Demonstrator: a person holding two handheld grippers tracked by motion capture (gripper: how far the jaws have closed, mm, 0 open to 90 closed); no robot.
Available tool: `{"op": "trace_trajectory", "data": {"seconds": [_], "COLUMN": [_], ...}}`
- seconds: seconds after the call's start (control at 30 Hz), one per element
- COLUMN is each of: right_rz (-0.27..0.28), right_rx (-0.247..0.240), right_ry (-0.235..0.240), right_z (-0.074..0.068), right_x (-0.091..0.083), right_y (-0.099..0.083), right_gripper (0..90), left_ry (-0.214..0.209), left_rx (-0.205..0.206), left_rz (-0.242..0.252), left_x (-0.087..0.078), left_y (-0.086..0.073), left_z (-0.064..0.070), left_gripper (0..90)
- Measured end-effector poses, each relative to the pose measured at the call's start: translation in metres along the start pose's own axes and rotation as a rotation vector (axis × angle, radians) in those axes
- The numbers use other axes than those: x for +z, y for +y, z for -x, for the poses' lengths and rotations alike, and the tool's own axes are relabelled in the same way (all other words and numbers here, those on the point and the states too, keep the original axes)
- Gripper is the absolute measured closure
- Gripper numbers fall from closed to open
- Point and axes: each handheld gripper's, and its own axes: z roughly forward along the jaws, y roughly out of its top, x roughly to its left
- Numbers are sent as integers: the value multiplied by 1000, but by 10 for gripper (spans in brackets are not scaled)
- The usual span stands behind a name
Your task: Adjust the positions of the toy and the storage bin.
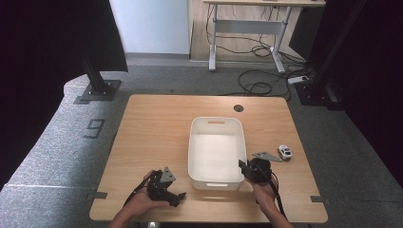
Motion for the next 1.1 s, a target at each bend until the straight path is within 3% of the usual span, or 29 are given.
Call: {"op": "trace_trajectory", "data": {"seconds": [0.53, 0.67, 0.73, 0.9, 1.1], "right_rz": [-3, 12, 41, 58, 67], "right_rx": [-5, -25, -64, -121, -126], "right_ry": [19, 37, 77, 90, 110], "right_z": [-7, -6, -5, -3, 3], "right_x": [6, 5, 3, -2, -9], "right_y": [3, 2, 2, 2, 3], "right_gripper": [707, 639, 497, 426, 345], "left_ry": [0, 1, 0, -1, 0], "left_rx": [0, -1, 1, 0, 0], "left_rz": [0, 0, -1, 0, -1], "left_x": [0, 0, 0, 0, 0], "left_y": [0, 0, 0, 0, 0], "left_z": [0, 0, 0, 0, 0], "left_gripper": [0, 0, 0, 0, 0]}}
